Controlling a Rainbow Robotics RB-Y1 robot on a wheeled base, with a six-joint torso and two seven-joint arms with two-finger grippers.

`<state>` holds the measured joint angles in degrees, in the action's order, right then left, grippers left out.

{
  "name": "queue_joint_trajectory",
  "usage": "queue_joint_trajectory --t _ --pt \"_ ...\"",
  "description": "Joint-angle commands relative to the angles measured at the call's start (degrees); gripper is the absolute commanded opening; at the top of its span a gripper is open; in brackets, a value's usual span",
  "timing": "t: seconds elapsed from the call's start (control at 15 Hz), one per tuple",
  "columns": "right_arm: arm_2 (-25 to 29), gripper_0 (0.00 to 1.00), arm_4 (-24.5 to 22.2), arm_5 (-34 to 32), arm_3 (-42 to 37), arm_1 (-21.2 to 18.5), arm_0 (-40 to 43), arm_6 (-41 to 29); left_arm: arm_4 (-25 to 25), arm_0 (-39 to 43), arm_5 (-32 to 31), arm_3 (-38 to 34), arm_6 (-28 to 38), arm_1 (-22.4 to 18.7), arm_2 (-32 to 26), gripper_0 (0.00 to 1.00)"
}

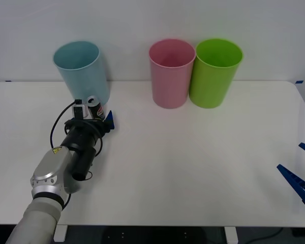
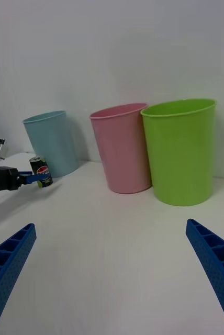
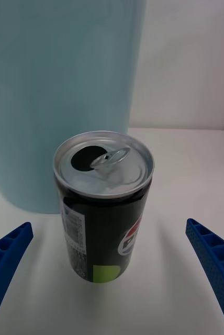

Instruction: Grasp the object on the table and drop it into the matching bin: aluminum can to the light blue bin, PET bottle to the pink bin.

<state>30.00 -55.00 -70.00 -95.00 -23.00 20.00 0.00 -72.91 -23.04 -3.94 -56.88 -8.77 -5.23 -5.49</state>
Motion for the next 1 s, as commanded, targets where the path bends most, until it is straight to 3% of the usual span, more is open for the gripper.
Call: queue_joint_trajectory --t 0.07,0.33,1.0 --pt "0.0 1.00 0.0 0.0 0.0 0.0 0.0 0.0 -1.1 -1.7 1.3 1.2 -0.2 1.2 -1.3 1.00" --pt "0.0 1.00 0.0 0.0 0.0 0.0 0.0 0.0 -4.3 -3.2 3.3 1.9 -0.5 3.1 -3.0 1.00" --pt "0.0 1.00 0.0 0.0 0.0 0.0 0.0 0.0 -6.5 -5.4 5.3 4.0 -0.5 3.1 -3.9 1.00"
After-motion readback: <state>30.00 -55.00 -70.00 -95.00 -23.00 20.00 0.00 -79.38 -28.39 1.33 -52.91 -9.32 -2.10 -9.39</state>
